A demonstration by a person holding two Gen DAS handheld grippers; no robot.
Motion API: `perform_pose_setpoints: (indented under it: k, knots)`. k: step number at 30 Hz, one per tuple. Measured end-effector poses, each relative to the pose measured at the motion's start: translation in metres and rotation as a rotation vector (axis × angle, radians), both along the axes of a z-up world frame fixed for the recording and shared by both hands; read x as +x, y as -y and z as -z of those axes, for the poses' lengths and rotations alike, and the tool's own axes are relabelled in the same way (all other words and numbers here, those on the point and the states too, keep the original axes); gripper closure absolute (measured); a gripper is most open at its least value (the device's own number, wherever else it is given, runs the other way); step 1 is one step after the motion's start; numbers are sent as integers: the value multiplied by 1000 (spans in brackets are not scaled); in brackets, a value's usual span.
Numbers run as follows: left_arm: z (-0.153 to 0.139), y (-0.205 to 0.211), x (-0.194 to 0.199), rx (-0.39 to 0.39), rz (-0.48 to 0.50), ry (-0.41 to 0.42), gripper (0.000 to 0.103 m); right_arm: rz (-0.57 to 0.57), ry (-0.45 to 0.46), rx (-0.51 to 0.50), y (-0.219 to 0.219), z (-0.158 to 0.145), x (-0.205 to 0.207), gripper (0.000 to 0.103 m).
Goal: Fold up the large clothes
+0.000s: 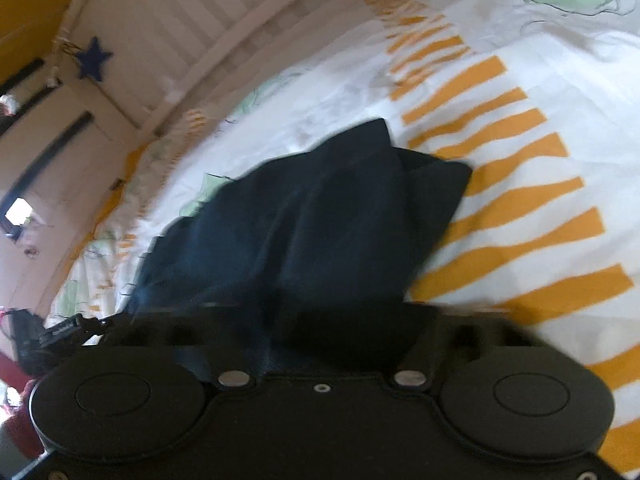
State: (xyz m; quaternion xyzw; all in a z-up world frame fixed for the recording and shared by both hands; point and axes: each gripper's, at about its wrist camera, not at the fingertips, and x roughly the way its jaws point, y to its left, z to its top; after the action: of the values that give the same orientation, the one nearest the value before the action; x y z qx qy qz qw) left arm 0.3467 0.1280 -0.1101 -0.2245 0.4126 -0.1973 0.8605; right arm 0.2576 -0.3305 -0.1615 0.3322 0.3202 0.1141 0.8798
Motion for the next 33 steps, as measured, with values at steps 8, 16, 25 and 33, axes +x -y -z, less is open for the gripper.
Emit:
perform_pose_setpoints:
  k: [8,16,25,33]
  knots:
    - [-37,-12,-28,-144,-21,11,79,39,12,29,-8,-37,-26,71]
    - [-51,-24,-93,-176,60,-11,79,38,-33,65,1,-60,-96,74]
    - [-32,-33,-153,-1,87,-37,66,-4,-199,-15,0,-43,-164,57]
    - [-16,-11,-150,295,35,56,37,117,-197,-244,-12,-28,-160,27]
